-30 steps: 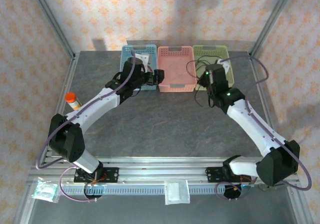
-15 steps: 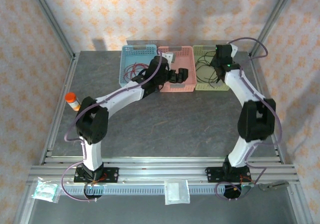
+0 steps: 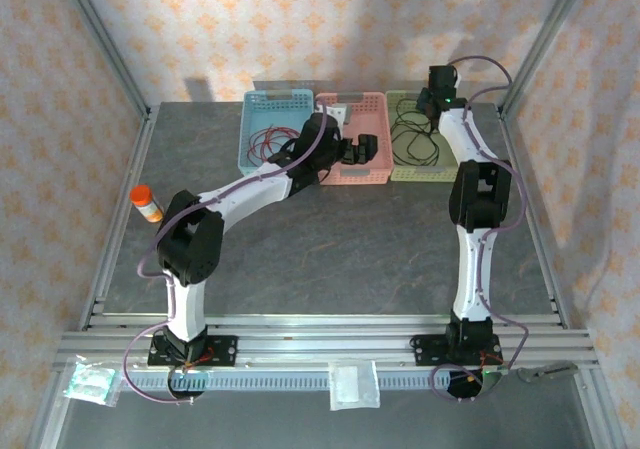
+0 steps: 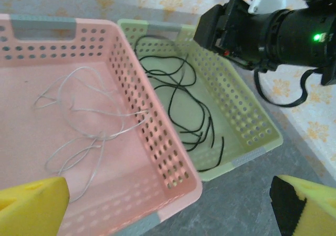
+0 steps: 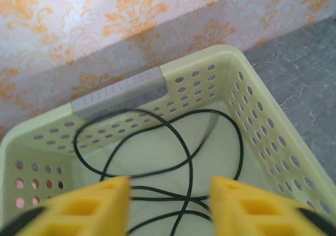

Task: Untangle the cables

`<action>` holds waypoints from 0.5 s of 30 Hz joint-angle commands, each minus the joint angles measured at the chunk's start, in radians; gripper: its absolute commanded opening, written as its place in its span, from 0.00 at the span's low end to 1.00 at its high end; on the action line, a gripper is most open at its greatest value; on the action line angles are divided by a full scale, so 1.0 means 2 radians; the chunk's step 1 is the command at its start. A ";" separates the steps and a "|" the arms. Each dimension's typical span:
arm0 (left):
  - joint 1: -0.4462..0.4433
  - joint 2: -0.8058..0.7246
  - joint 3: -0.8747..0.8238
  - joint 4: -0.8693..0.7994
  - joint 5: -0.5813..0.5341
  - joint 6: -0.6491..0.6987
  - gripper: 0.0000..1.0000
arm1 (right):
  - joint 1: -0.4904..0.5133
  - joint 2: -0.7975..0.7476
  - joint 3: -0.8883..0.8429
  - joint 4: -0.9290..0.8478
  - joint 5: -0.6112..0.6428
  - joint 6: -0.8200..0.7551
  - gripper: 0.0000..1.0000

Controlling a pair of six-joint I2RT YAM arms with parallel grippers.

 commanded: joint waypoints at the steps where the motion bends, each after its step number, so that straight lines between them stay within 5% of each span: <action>1: 0.002 -0.053 -0.028 0.022 -0.042 0.011 0.99 | 0.001 -0.055 -0.028 0.006 -0.007 0.005 0.65; 5: 0.002 -0.102 -0.084 0.038 -0.085 0.027 0.99 | 0.002 -0.143 -0.141 0.064 -0.003 0.011 0.80; 10: 0.003 -0.216 -0.235 0.125 -0.208 0.048 0.99 | 0.002 -0.306 -0.375 0.205 -0.001 0.034 0.96; 15: 0.023 -0.314 -0.375 0.206 -0.268 0.090 0.99 | 0.002 -0.464 -0.597 0.352 -0.002 0.064 1.00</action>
